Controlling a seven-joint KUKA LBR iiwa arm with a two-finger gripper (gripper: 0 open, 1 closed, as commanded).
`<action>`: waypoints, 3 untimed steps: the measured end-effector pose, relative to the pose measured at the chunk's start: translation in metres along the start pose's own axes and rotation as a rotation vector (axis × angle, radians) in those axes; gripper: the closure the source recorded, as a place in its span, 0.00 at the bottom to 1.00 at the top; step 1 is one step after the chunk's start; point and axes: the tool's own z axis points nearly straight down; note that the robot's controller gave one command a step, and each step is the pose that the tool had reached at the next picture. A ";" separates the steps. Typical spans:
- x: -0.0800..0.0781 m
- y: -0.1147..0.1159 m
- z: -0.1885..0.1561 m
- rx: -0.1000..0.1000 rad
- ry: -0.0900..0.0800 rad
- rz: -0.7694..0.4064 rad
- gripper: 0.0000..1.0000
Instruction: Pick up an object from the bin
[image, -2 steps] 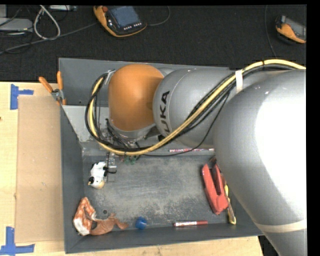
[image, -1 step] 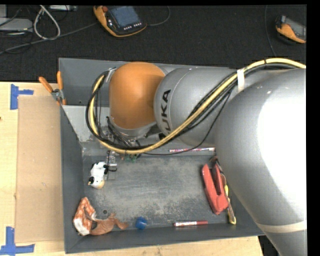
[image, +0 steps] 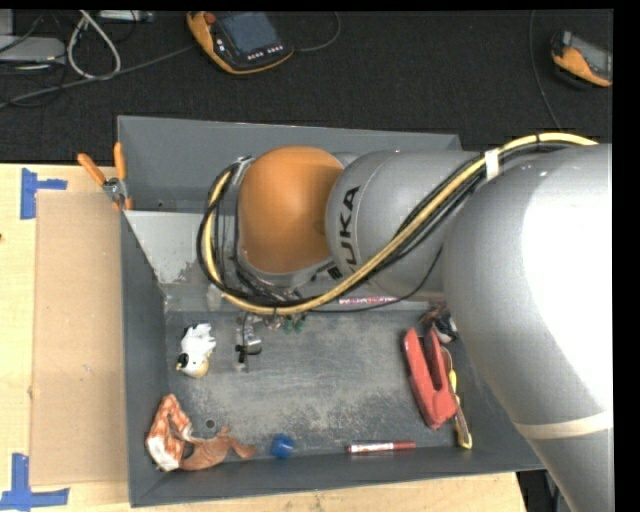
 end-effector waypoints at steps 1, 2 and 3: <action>0.037 0.001 0.001 0.001 0.003 0.084 0.00; 0.015 -0.044 -0.031 0.002 0.004 0.061 0.00; 0.032 -0.041 -0.038 0.004 0.004 0.134 0.00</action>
Offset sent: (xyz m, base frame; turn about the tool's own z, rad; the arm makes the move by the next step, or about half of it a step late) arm 0.0009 -0.0515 0.0350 0.0602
